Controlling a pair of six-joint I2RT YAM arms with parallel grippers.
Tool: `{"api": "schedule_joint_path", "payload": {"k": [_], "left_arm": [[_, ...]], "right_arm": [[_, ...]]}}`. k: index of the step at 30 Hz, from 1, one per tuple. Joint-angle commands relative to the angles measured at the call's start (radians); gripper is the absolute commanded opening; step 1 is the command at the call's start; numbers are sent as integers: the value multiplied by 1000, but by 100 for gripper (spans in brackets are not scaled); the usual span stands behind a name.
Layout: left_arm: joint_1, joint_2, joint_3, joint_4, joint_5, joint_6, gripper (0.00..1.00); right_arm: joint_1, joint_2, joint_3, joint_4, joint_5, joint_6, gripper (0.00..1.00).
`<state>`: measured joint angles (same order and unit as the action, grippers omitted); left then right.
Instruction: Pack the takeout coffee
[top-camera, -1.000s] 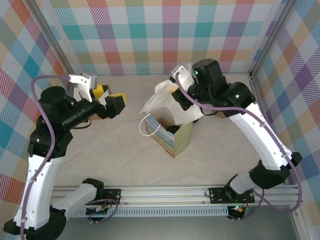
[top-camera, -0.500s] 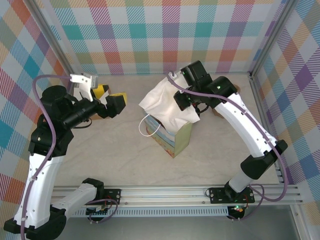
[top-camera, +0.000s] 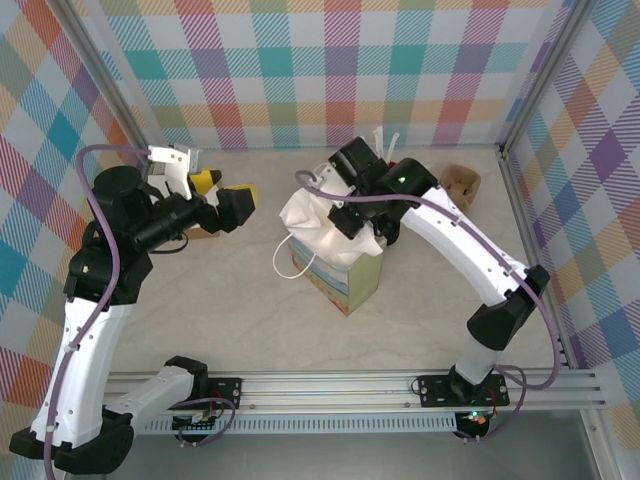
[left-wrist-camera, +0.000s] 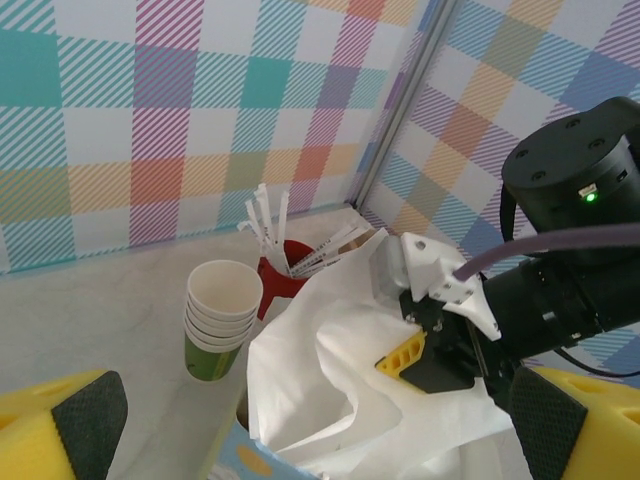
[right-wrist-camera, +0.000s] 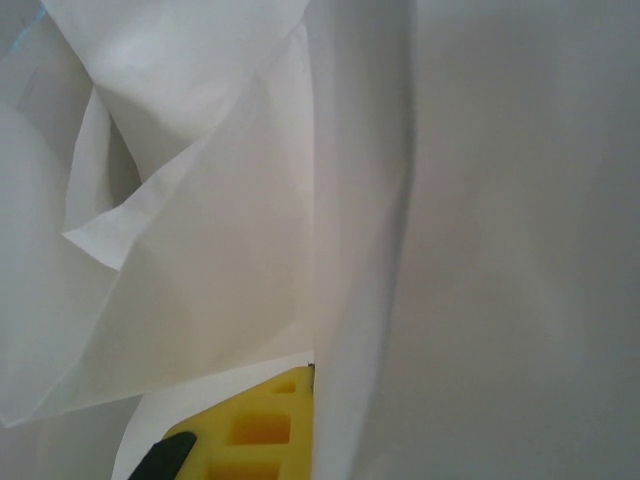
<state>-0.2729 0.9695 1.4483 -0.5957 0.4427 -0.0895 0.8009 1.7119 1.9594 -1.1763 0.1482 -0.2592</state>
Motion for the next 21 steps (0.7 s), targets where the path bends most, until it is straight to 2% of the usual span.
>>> {"api": "schedule_joint_path", "payload": {"k": [1,13,21], "left_arm": [[-9,0,-18,18,-7,-6,100],[-10,1,-37,17,-16,5,100],[-9,-5,-46,26,-20,1,100]], "right_arm": [[18,36,38,-43,18,-48,0],[18,146,52,-102,126,-57,0],[18,207,35,-99,65,-35,2]]}}
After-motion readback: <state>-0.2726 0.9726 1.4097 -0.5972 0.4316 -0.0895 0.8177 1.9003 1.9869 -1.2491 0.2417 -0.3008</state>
